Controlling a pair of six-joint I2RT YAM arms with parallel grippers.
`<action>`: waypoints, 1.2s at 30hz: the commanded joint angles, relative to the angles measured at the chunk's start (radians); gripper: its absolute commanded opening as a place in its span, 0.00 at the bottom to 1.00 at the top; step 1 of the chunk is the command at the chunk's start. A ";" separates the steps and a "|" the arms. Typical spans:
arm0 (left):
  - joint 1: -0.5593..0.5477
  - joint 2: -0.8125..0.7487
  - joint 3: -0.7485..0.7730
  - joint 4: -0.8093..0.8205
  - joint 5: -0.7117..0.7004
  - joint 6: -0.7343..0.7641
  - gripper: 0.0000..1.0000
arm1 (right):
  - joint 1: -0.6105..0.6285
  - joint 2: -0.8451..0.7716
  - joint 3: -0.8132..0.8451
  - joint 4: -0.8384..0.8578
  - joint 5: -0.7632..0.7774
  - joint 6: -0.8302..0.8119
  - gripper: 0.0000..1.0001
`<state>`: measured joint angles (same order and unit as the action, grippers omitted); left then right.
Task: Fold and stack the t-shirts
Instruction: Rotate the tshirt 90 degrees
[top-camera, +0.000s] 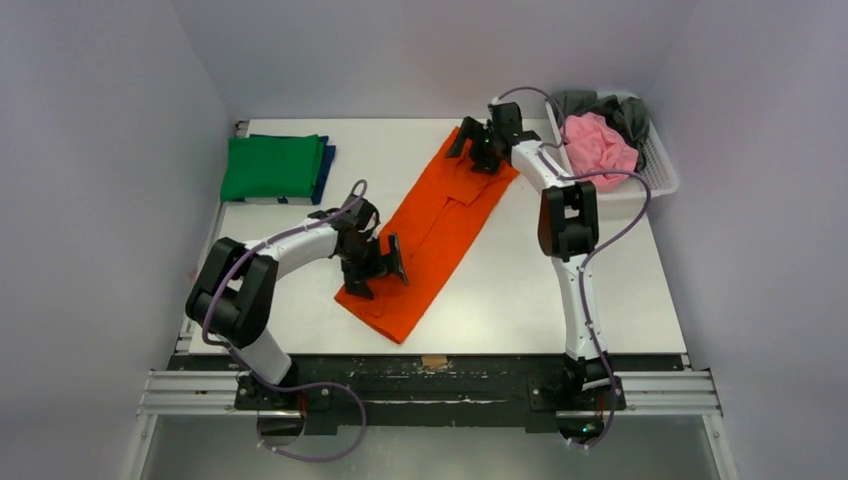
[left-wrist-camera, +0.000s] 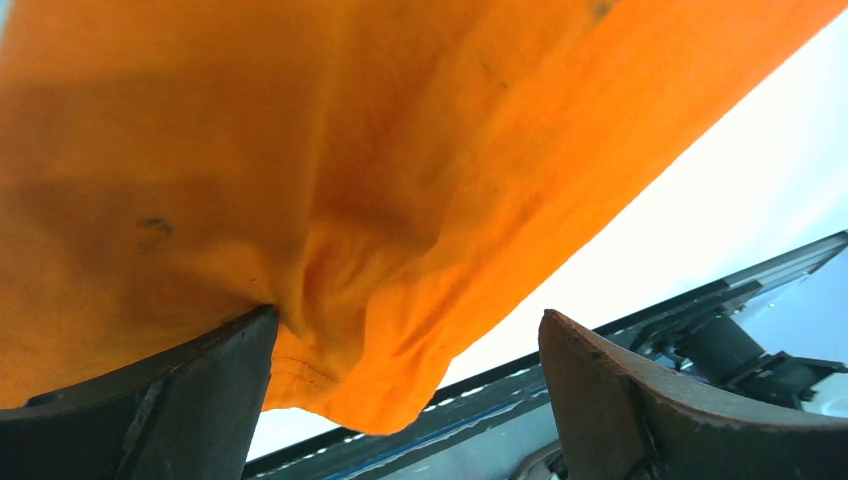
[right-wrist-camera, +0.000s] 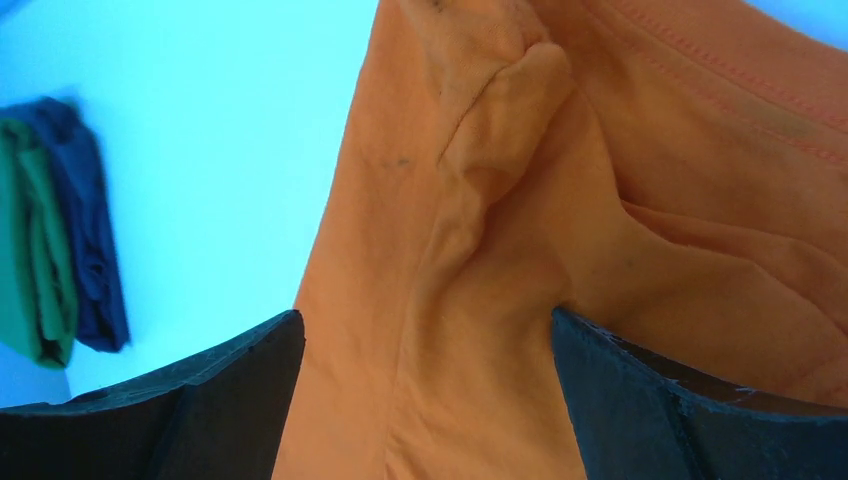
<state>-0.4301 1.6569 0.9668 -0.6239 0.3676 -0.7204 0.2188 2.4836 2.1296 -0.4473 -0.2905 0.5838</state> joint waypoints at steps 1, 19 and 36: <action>-0.067 0.031 -0.005 0.167 0.009 -0.135 1.00 | 0.034 0.198 0.172 0.047 -0.056 0.049 0.94; -0.243 0.181 0.117 0.149 0.086 -0.155 1.00 | 0.077 0.356 0.326 0.419 0.030 0.303 0.96; -0.285 -0.125 0.244 -0.201 -0.157 0.013 1.00 | 0.093 -0.145 0.120 0.188 0.057 0.063 0.98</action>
<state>-0.7361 1.6463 1.1500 -0.7166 0.3294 -0.7860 0.2920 2.6320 2.3852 -0.2100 -0.2695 0.7731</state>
